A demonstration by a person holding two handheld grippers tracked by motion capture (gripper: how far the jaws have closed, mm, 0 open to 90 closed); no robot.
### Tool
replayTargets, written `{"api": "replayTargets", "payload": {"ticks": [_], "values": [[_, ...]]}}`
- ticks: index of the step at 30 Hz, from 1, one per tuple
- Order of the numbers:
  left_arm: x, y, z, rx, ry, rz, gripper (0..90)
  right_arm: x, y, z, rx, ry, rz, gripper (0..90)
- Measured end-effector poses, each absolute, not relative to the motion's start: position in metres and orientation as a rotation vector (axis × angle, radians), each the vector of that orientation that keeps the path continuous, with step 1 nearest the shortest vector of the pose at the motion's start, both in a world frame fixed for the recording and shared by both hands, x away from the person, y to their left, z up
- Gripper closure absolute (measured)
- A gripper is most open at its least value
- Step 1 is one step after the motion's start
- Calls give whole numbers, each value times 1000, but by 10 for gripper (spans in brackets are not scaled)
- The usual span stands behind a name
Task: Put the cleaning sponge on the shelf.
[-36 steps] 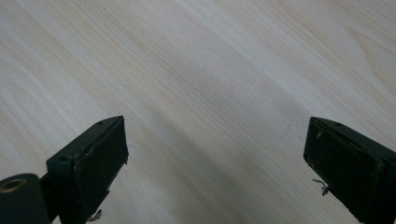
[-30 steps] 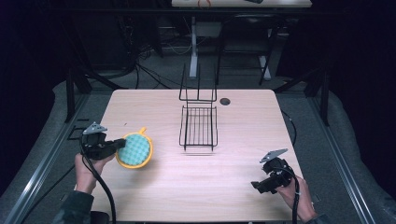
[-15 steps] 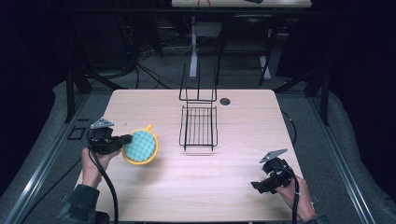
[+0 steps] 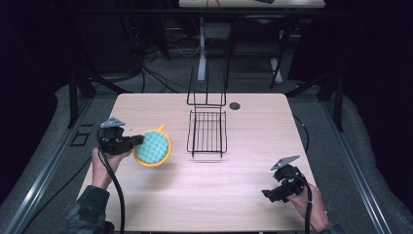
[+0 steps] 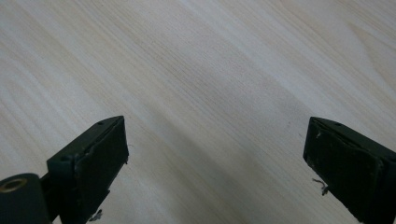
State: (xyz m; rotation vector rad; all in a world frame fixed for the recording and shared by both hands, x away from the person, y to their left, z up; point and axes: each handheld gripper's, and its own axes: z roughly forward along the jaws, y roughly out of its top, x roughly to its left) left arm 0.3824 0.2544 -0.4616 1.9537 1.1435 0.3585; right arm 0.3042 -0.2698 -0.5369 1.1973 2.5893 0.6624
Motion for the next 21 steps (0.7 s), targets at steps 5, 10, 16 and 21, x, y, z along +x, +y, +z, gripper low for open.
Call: {"api": "replayTargets", "payload": {"ticks": [5, 10, 16, 21], "values": [[385, 252, -458, 1934, 1135, 365, 868, 303, -270, -536, 1182, 2588, 654, 58], [390, 248, -460, 1945, 1130, 350, 868, 303, -270, -537, 1200, 2589, 654, 58], [390, 242, -458, 1942, 1114, 353, 868, 301, -268, -536, 1174, 2584, 649, 58], [393, 239, -456, 1932, 1107, 335, 868, 301, -269, -536, 1182, 2581, 643, 74]]}}
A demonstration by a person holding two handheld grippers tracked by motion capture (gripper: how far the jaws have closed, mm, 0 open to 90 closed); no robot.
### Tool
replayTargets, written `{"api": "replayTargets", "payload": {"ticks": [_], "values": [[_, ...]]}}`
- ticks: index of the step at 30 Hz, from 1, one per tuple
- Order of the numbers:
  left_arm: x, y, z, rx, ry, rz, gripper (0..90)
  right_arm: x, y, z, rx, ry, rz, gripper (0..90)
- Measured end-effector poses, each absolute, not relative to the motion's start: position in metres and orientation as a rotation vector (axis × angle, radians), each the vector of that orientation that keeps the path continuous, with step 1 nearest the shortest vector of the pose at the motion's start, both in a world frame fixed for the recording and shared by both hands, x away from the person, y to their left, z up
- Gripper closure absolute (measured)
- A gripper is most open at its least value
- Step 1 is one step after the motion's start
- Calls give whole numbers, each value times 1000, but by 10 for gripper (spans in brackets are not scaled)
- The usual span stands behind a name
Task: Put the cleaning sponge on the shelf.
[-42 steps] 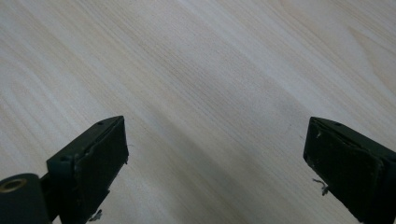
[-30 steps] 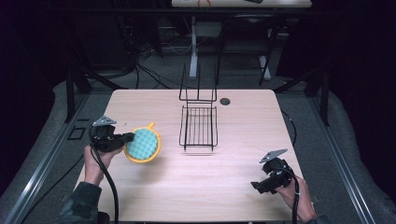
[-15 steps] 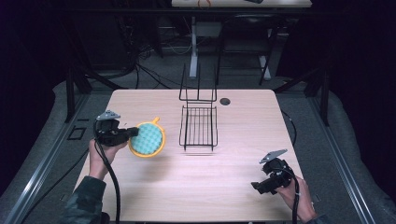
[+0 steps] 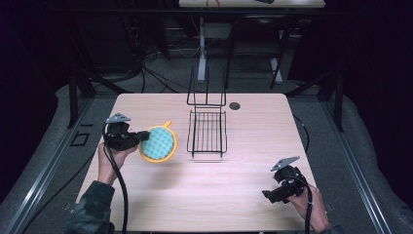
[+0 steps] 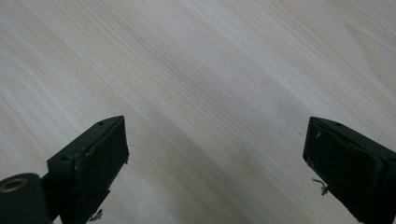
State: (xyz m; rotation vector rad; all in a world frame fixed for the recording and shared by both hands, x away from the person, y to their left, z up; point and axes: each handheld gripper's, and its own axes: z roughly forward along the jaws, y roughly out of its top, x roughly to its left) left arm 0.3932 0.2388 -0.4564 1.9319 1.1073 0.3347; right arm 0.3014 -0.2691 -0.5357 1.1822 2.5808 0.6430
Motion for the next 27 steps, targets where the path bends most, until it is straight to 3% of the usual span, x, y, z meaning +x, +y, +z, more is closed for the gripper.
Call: {"api": "replayTargets", "payload": {"ticks": [1, 27], "values": [[394, 238, -456, 1934, 1104, 335, 868, 302, -269, -536, 1181, 2588, 638, 103], [407, 200, -445, 1908, 1054, 312, 871, 303, -271, -536, 1195, 2579, 666, 58]]}}
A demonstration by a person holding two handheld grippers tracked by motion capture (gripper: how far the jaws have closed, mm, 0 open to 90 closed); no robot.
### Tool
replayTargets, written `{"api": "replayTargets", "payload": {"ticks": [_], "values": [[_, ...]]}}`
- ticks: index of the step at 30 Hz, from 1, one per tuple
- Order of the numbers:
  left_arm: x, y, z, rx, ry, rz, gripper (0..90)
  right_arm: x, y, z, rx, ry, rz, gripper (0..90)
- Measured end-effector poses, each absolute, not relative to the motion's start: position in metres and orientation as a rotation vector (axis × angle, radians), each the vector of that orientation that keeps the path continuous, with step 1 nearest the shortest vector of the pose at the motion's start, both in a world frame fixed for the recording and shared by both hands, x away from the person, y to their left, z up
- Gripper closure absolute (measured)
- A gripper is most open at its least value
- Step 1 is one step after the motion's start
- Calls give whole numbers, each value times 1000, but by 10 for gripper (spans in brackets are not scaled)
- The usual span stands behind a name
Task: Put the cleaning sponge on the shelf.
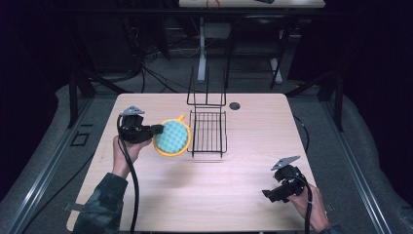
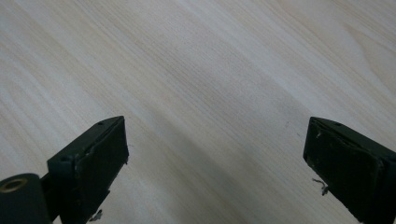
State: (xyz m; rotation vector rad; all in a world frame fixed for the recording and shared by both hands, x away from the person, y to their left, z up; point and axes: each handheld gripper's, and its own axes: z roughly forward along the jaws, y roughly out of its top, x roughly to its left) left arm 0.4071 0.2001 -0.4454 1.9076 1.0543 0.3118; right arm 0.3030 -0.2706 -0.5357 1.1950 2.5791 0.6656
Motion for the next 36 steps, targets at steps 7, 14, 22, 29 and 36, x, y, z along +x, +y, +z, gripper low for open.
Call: {"api": "replayTargets", "payload": {"ticks": [7, 14, 22, 29, 36], "values": [[410, 190, -447, 1913, 1037, 314, 871, 301, -270, -535, 1194, 2581, 667, 59], [421, 177, -452, 1908, 1038, 287, 871, 302, -271, -536, 1195, 2585, 669, 61], [430, 158, -452, 1891, 1025, 305, 872, 302, -272, -537, 1198, 2579, 680, 61], [437, 150, -457, 1883, 1029, 303, 872, 303, -272, -537, 1198, 2586, 667, 62], [445, 140, -466, 1839, 1058, 291, 872, 303, -272, -537, 1206, 2587, 676, 62]]}}
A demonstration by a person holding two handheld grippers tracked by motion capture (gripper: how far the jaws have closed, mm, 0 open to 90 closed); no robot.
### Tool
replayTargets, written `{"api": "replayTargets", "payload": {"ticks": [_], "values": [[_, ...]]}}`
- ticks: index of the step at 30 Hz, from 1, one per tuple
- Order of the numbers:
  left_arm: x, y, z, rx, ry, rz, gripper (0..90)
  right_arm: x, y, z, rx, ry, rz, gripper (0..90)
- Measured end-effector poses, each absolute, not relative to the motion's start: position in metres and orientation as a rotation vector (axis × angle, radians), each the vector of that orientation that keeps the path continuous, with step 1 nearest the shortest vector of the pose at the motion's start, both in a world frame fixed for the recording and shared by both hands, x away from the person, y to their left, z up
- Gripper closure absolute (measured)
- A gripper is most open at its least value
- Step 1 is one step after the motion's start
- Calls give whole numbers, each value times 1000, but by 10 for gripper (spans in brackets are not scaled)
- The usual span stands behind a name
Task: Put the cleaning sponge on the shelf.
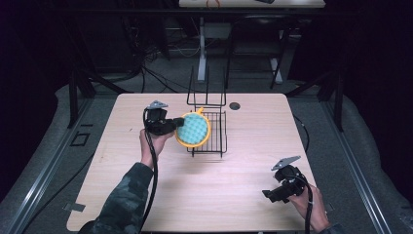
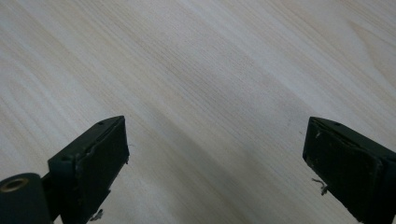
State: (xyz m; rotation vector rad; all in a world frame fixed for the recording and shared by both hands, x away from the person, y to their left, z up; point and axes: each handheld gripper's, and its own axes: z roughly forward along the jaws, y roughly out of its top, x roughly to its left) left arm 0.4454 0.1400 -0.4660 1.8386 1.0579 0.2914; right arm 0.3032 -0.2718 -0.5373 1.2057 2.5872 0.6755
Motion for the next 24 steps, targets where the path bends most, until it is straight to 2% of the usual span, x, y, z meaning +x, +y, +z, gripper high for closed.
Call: {"api": "replayTargets", "payload": {"ticks": [24], "values": [[456, 115, -475, 1851, 1056, 264, 870, 303, -272, -537, 1190, 2596, 663, 62]]}}
